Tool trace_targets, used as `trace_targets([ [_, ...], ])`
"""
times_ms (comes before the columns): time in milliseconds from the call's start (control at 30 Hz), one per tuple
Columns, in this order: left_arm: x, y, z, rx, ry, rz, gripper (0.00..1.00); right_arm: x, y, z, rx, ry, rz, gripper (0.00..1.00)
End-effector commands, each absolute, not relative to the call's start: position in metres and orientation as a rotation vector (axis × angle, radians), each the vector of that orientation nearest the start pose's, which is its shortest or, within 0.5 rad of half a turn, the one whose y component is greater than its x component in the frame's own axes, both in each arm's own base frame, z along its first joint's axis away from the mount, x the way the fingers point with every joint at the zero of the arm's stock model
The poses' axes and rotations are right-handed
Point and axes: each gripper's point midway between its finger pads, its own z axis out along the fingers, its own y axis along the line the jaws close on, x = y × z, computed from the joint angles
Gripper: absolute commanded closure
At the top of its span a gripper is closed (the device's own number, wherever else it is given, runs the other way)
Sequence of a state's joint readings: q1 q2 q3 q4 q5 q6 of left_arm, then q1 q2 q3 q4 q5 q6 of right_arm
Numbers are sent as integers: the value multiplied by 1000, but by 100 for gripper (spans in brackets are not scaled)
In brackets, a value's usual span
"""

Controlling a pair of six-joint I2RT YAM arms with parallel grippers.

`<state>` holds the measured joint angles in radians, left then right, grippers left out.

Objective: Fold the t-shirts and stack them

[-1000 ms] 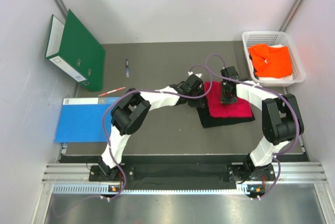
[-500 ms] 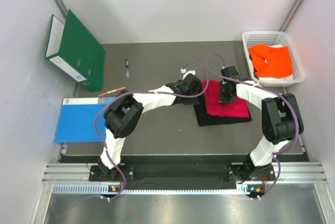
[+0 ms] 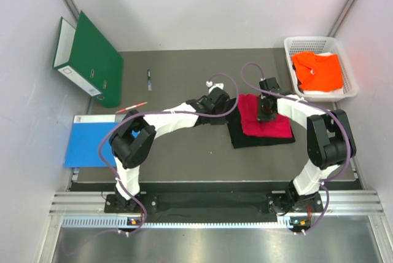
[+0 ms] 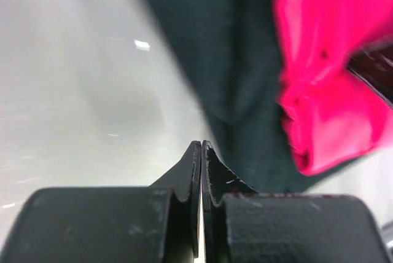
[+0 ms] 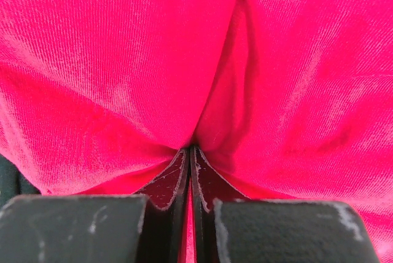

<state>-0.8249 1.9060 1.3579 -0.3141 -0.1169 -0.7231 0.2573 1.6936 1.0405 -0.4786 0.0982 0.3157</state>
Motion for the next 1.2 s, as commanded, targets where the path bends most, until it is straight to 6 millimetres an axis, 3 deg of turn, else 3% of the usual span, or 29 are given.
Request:
trace_targets([
  [0, 312, -405, 107, 208, 2397, -677, 100, 333, 68, 4, 127, 2748, -52, 100],
  [133, 298, -423, 103, 267, 2400, -684, 100, 333, 68, 3, 126, 2752, -51, 100],
  [333, 300, -431, 86, 286, 2421, -655, 100, 334, 67, 4, 128, 2749, -51, 100],
  [667, 328, -439, 60, 275, 2415, -514, 100, 332, 64, 3, 130, 2754, -54, 100],
  [867, 346, -450, 70, 192, 2361, -527, 100, 331, 62, 2, 125, 2759, -55, 100],
  [1000, 359, -442, 68, 112, 2322, -464, 100, 330, 62, 0, 118, 2763, -54, 100],
  [1167, 385, -414, 70, -8, 2265, -328, 100, 328, 64, -2, 106, 2773, -41, 100],
])
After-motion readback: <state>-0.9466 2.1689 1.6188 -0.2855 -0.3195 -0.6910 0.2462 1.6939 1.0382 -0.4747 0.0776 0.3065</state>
